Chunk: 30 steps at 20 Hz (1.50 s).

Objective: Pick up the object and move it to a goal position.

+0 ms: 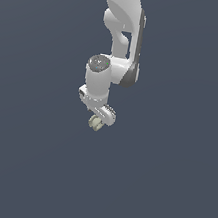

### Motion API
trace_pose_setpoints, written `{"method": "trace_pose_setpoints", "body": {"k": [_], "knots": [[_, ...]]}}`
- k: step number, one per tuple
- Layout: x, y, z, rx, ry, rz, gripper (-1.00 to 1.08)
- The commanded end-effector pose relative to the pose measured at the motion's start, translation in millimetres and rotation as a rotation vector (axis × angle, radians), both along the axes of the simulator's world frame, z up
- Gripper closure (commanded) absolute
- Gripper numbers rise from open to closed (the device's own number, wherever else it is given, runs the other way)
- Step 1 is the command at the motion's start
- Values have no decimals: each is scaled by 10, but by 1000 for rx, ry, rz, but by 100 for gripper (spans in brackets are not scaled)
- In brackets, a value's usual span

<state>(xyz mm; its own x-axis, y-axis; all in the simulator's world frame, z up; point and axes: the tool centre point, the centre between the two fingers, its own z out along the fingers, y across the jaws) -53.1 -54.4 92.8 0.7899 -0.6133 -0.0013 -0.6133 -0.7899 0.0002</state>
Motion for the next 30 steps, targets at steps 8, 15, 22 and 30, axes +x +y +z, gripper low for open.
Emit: {"method": "trace_pose_setpoints", "body": {"k": [8, 15, 22, 30], "knots": [[-14, -7, -66, -1, -1, -16, -92], [-26, -10, -375, -1, -1, -19, -92], [-18, -7, -517, -1, -1, -20, -92], [-18, -7, -517, -1, -1, -20, 108]]}}
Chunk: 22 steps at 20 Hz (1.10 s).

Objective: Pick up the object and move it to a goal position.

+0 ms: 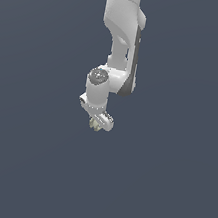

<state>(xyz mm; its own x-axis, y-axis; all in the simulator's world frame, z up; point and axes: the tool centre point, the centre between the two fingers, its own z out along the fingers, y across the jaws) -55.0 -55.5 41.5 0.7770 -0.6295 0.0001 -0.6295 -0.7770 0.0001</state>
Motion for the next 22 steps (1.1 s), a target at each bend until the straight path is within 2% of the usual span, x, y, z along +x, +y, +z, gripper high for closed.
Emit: {"method": "trace_pose_setpoints", "body": {"k": [1, 7, 12, 17, 22], "knots": [[0, 4, -4, 0, 0, 1, 108], [5, 52, 24, 0, 0, 0, 108], [26, 259, 120, 0, 0, 0, 108], [65, 622, 290, 0, 0, 0, 108], [123, 1138, 533, -1, 0, 0, 108]]}}
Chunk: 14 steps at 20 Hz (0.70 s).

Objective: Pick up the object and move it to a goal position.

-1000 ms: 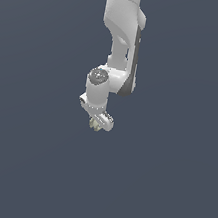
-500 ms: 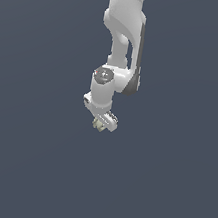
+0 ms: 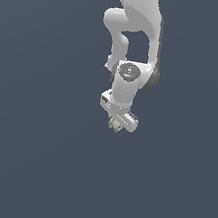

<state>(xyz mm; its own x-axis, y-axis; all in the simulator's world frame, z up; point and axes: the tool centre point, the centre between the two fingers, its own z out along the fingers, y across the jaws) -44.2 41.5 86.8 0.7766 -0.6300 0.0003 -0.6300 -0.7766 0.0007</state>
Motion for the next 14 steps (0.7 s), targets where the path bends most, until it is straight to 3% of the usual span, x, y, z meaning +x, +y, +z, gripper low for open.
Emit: {"method": "trace_pose_setpoints", "body": {"k": [1, 8, 14], "knots": [[30, 283, 133, -1, 0, 0, 108], [130, 1040, 490, -1, 0, 0, 108], [206, 1487, 697, -1, 0, 0, 108]]}}
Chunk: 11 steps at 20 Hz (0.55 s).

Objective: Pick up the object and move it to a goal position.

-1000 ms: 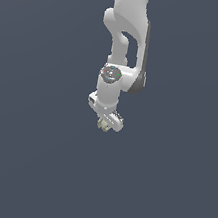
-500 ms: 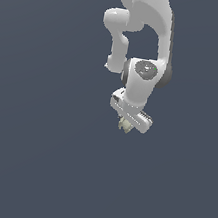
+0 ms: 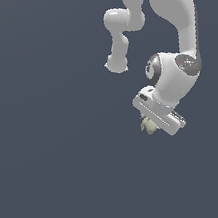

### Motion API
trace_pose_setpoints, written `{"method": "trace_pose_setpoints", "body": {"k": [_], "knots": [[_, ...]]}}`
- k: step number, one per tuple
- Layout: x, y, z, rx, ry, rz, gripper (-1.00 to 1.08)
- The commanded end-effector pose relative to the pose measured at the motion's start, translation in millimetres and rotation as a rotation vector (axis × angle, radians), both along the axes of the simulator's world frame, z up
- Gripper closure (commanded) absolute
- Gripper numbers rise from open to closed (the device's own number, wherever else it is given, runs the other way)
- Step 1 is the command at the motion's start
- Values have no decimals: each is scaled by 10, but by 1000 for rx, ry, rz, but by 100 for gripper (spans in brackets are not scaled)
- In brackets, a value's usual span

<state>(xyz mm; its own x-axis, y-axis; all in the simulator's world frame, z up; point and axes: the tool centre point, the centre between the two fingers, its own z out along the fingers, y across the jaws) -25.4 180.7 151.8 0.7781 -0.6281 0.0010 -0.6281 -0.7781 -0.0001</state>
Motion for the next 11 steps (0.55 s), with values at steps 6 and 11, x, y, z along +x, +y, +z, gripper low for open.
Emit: {"method": "trace_pose_setpoints", "body": {"k": [6, 11], "knots": [[59, 295, 138, 0, 1, -1, 108], [69, 296, 137, 0, 1, -1, 108]]}}
